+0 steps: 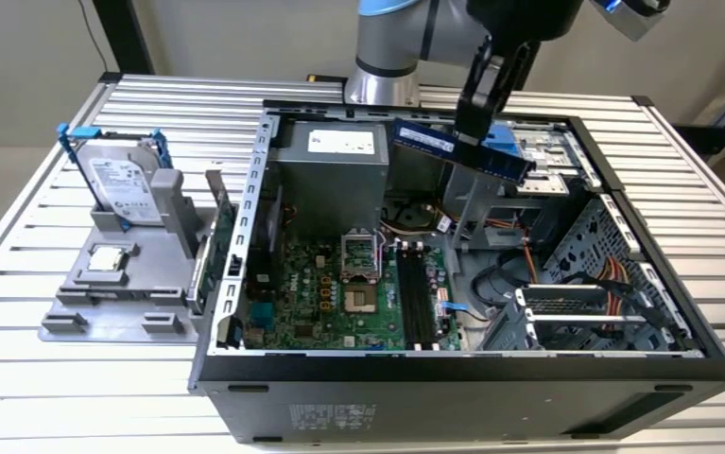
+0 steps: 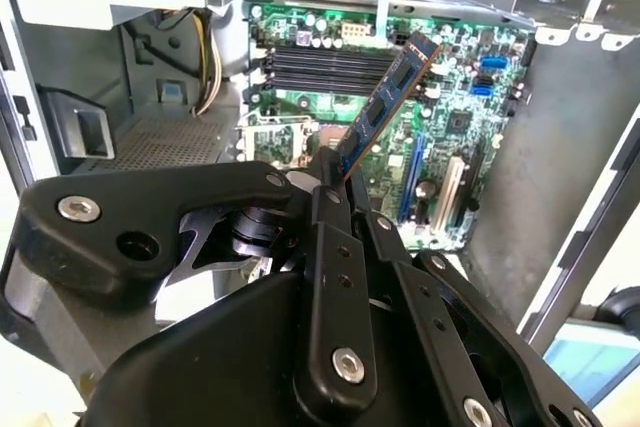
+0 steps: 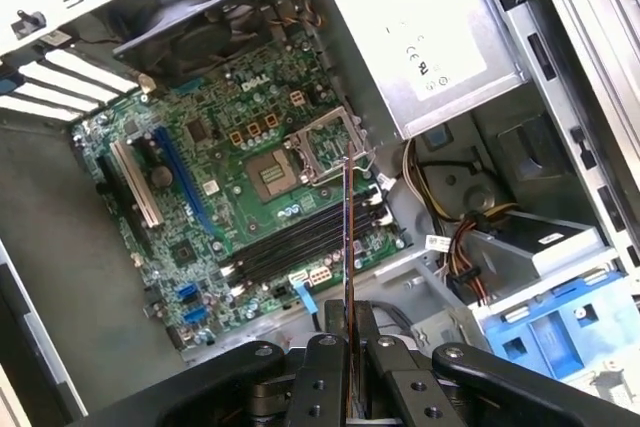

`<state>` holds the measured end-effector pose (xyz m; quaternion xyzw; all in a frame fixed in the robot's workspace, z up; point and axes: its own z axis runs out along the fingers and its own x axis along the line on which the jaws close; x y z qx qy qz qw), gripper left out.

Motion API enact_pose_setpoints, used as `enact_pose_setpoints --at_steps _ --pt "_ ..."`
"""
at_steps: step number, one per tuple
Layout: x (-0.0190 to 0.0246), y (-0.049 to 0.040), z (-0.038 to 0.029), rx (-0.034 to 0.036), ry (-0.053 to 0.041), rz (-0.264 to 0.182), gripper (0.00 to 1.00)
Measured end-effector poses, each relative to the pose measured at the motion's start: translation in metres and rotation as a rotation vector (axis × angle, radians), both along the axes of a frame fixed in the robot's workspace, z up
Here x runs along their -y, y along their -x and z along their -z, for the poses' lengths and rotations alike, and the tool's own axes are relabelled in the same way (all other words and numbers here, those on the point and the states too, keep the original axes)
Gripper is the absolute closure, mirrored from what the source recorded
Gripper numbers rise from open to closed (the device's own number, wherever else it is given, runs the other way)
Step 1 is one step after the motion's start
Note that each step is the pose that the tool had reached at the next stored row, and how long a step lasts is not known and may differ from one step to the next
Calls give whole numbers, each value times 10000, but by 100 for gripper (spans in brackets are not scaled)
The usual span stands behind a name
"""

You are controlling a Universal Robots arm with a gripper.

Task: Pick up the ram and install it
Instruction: 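Insert the ram into the slot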

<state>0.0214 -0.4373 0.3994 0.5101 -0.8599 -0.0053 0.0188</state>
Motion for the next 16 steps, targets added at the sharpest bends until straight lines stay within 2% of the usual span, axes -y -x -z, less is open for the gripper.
enact_pose_setpoints --at_steps 16 --pt "0 0 1 0 11 1638 100"
